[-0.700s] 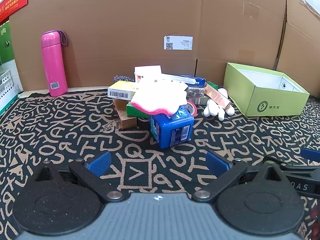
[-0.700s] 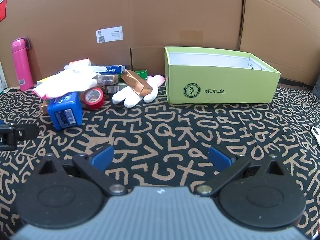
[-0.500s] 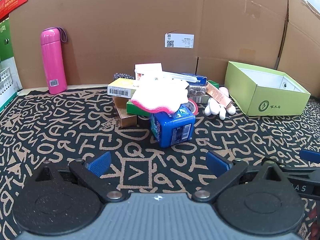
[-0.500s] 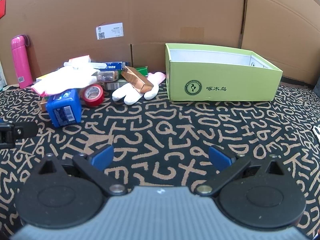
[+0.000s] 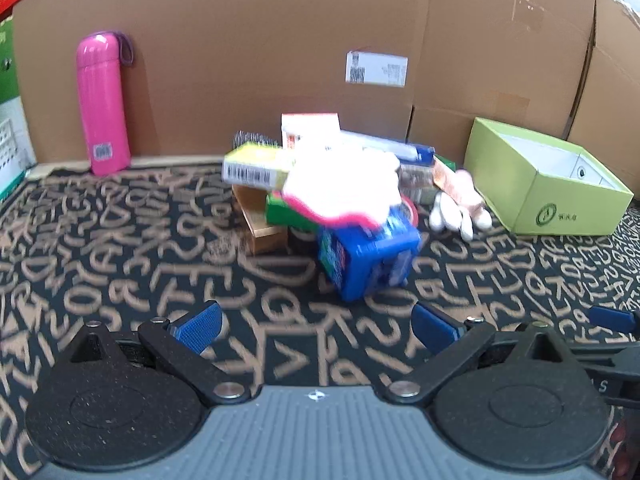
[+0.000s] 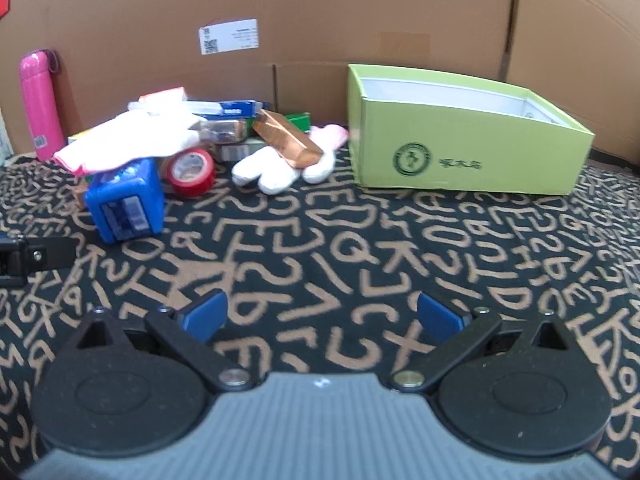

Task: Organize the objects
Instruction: 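Move both tools toward the pile of items, then grasp the white-pink glove with the left tool while the right tool grasps the blue box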

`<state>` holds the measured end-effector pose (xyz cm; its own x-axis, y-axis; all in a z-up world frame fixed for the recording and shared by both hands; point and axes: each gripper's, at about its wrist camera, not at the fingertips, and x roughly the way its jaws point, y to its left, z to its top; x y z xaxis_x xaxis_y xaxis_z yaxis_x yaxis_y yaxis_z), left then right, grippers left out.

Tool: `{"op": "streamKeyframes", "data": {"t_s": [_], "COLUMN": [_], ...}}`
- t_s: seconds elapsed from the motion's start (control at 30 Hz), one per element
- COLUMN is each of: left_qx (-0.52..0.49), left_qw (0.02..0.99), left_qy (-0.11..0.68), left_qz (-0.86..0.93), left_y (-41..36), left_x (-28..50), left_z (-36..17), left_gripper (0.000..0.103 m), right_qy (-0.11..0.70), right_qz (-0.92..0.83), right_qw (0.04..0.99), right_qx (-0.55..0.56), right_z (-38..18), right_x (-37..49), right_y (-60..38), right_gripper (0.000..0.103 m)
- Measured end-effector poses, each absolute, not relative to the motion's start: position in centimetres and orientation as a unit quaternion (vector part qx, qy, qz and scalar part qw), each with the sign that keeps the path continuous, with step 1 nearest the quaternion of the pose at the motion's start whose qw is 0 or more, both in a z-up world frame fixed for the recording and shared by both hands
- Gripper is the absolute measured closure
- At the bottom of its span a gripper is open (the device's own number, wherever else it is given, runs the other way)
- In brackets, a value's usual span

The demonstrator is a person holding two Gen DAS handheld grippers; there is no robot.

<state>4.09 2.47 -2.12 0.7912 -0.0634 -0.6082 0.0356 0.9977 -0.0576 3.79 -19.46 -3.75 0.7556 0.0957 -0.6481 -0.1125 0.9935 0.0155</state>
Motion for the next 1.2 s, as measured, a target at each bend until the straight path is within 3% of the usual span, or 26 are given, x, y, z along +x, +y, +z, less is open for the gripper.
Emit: {"op": "streamKeyframes", "data": {"t_s": [0.37, 0.47, 0.53, 0.63, 0.67, 0.77, 1.07, 1.13, 1.2], "left_qx": [-0.05, -0.074, -0.095, -0.1, -0.101, -0.117, -0.095, -0.085, -0.079], "left_qw": [0.955, 0.948, 0.941, 0.933, 0.929, 0.919, 0.885, 0.891, 0.897], "left_qy": [0.287, 0.301, 0.313, 0.325, 0.331, 0.342, 0.407, 0.409, 0.402], "left_qz": [-0.052, -0.075, -0.091, -0.12, -0.131, -0.159, -0.203, -0.175, -0.164], "left_y": [5.2, 5.6, 5.7, 5.5, 5.5, 5.5, 4.2, 3.8, 3.1], "left_x": [8.8, 10.5, 11.4, 12.0, 12.0, 10.9, 3.8, 4.1, 4.9], "left_z": [0.5, 0.2, 0.0, -0.5, -0.8, -1.4, -4.6, -5.0, -4.8], "left_gripper": [0.002, 0.015, 0.027, 0.069, 0.084, 0.094, 0.094, 0.082, 0.05], "right_qy": [0.291, 0.276, 0.275, 0.285, 0.285, 0.278, 0.293, 0.295, 0.294], "right_qz": [0.199, 0.231, 0.234, 0.253, 0.252, 0.24, 0.151, 0.139, 0.137], "right_qw": [0.935, 0.931, 0.929, 0.923, 0.923, 0.928, 0.943, 0.944, 0.945], "right_qx": [-0.053, -0.068, -0.076, -0.051, -0.046, -0.062, -0.047, -0.04, -0.036], "right_z": [-2.6, -3.0, -3.5, -4.1, -4.0, -3.9, -3.9, -3.9, -3.9], "right_x": [6.7, 8.2, 9.1, 9.6, 9.4, 7.9, 2.1, 1.7, 1.6], "right_y": [-11.5, -9.3, -8.4, -8.7, -9.1, -10.9, -20.5, -21.6, -21.8], "right_gripper": [0.0, 0.002, 0.016, 0.046, 0.045, 0.045, 0.045, 0.045, 0.045]}}
